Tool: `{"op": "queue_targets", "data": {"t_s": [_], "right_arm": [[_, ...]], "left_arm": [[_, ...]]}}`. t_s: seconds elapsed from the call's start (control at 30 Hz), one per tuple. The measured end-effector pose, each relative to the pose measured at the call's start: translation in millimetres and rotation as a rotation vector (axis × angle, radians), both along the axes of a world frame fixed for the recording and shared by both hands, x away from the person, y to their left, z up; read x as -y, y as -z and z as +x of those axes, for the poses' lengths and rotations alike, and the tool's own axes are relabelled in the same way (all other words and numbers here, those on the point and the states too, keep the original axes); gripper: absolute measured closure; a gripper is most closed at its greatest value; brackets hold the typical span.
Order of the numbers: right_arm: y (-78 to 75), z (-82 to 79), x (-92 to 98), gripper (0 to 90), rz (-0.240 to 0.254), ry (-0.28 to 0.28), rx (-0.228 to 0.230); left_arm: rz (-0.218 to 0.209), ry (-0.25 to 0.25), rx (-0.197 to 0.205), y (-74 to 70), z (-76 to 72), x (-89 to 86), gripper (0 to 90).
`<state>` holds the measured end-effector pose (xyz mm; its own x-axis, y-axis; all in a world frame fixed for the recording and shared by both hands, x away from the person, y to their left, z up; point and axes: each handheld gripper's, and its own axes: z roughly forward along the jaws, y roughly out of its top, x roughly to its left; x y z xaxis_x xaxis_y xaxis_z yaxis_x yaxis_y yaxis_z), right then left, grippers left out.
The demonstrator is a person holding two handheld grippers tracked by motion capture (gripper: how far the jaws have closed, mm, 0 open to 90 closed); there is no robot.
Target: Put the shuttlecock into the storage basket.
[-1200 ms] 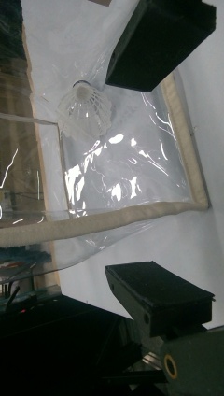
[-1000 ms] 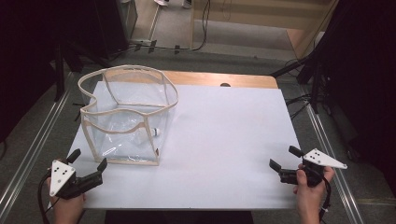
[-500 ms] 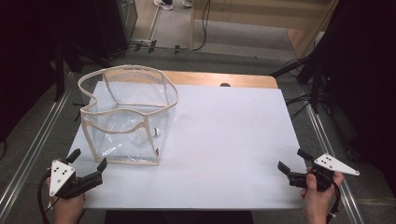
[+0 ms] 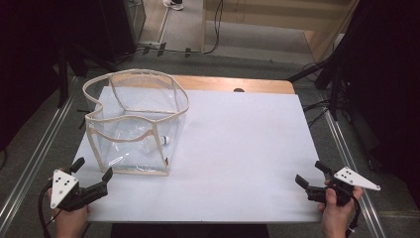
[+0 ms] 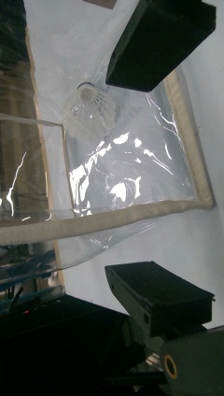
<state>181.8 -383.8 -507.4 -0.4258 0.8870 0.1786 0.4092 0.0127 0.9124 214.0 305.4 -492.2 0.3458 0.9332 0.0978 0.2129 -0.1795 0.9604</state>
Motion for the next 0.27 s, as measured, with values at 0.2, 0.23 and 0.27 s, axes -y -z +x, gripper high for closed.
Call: {"op": "queue_targets", "data": {"t_s": [0.2,0.23,0.27], "right_arm": [[-0.8,-1.7,5.2,0.0,0.015,0.008,0.012],[-0.6,-1.1,5.1,0.0,0.022,0.004,0.006],[-0.7,-0.1,4.2,0.0,0.024,0.0,-0.009]], "left_arm": [[0.008,-0.004,-0.001,-2.7,-1.0,2.2,9.1],[0.005,-0.005,0.0,-3.0,-0.9,2.0,9.2],[0.002,-0.003,-0.004,-3.2,-0.6,1.6,9.1]]}}
